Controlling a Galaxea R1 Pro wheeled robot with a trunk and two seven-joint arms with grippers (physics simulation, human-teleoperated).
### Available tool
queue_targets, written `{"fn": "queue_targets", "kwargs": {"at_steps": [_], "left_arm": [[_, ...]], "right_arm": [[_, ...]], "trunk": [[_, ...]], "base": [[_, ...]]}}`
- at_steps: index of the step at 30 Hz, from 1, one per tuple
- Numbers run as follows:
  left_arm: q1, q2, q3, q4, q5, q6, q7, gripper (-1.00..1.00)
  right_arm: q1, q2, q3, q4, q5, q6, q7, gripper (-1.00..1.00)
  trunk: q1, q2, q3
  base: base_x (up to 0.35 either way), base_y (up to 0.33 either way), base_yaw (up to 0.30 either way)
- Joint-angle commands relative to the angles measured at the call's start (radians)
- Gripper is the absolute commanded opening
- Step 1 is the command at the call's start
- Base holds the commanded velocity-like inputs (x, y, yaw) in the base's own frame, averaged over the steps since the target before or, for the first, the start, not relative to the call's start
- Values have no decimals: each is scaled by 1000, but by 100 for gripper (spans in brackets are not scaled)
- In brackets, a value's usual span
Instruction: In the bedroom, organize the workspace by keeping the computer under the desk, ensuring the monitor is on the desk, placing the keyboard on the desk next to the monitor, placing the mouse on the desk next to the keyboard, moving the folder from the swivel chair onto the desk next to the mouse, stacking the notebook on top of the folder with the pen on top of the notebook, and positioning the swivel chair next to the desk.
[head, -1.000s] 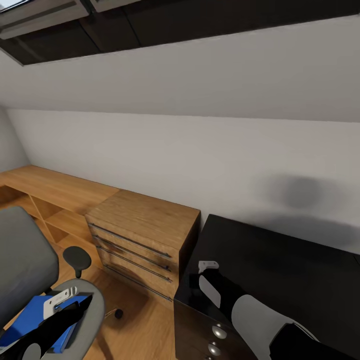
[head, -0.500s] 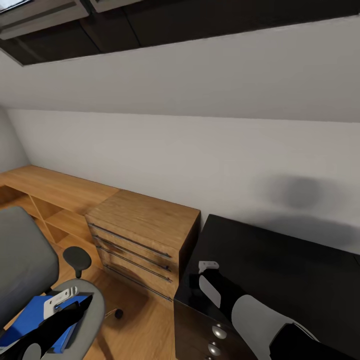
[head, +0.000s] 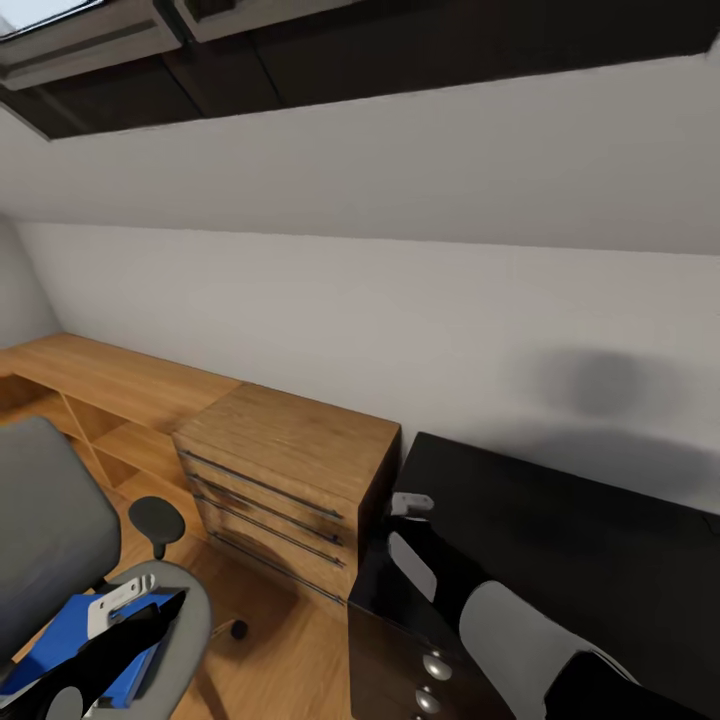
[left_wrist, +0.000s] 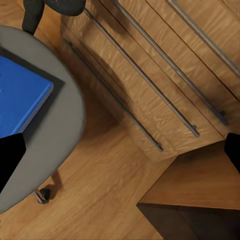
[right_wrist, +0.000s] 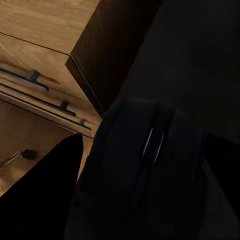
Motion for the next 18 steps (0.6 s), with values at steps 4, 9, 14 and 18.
{"fn": "queue_targets", "kwargs": {"at_steps": [4,9,14,18], "left_arm": [[0,1,0,-1,6,6,2,100],[0,0,0,-1,6,6,2,100],[0,-1,0,-1,6,6,2,100],[0,-1,-2,0,6,6,2,100]], "right_arm": [[31,0,8,-188,-10,20,-259,-100],[110,-8,7,-379,-10,94,-294,-100],[127,-28,8,-436,-13,111,-298,-100],[132,-31,7,-455,-69,113,-300,-100]], "trunk": [[-15,27,12],[-34,62,27],[-54,97,43],[-69,125,55]], "base": [[-114,0,0],[-297,0,0],[-335,0,0],[-301,0,0]]}}
